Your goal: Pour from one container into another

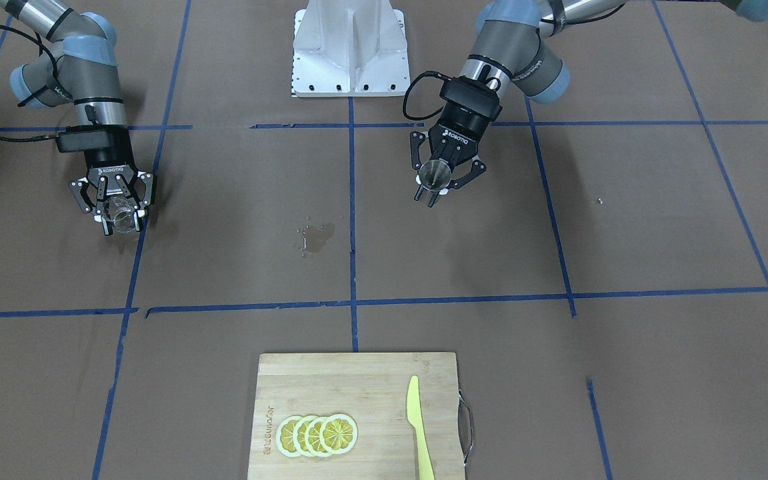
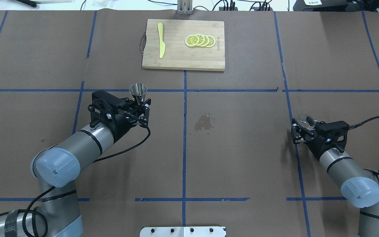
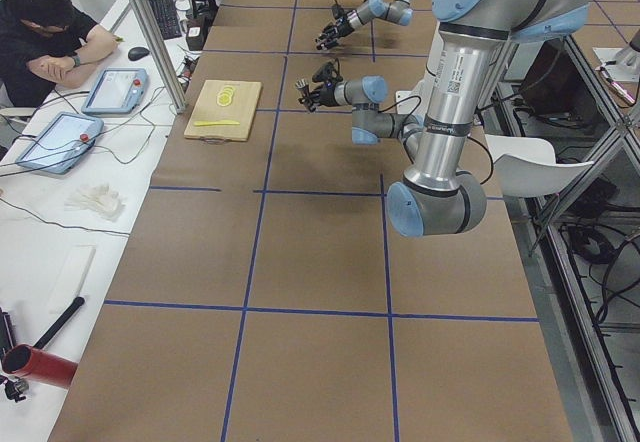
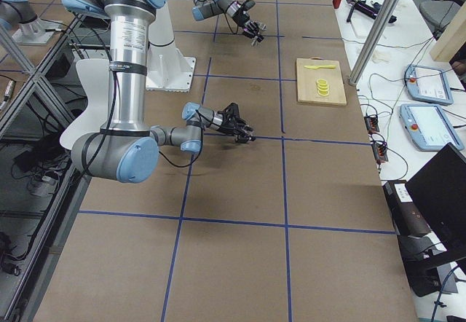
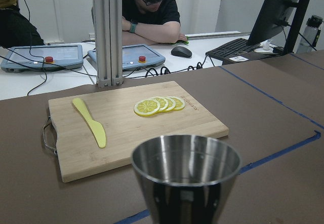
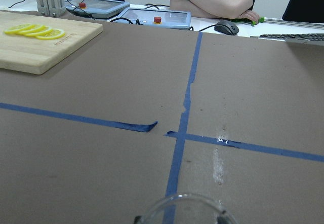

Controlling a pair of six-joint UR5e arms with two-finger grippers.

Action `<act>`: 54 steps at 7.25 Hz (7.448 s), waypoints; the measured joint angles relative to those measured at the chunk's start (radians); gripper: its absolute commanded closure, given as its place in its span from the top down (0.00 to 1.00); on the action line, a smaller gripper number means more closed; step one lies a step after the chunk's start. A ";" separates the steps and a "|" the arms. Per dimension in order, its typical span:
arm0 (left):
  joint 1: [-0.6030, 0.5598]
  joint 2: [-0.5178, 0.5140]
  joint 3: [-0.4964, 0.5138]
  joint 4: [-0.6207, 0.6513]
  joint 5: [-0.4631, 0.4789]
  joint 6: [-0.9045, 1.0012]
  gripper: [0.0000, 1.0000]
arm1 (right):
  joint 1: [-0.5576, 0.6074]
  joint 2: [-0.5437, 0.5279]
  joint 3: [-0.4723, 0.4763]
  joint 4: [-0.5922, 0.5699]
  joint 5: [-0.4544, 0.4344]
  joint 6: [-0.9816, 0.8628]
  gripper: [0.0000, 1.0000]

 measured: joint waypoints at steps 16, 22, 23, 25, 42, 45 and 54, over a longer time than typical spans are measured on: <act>0.071 -0.299 0.303 -0.003 0.002 0.016 0.00 | 0.200 0.480 0.400 -0.892 0.304 -0.682 0.00; 0.090 -0.374 0.349 0.019 0.004 0.009 0.00 | 0.136 0.596 0.352 -1.031 0.224 -0.748 0.00; 0.091 -0.381 0.352 0.021 0.004 0.007 0.00 | 0.128 0.619 0.338 -1.050 0.213 -0.750 0.00; 0.092 -0.386 0.354 0.021 0.005 0.006 0.00 | 0.122 0.660 0.320 -1.104 0.191 -0.816 0.00; 0.094 -0.383 0.352 0.020 0.003 0.002 0.00 | 0.028 0.681 0.294 -1.118 -0.024 -1.129 0.00; 0.094 -0.383 0.353 0.019 0.003 0.001 0.00 | 0.019 0.682 0.293 -1.118 -0.051 -1.165 0.00; 0.094 -0.383 0.353 0.018 0.003 0.001 0.00 | -0.024 0.683 0.286 -1.135 -0.190 -1.250 0.00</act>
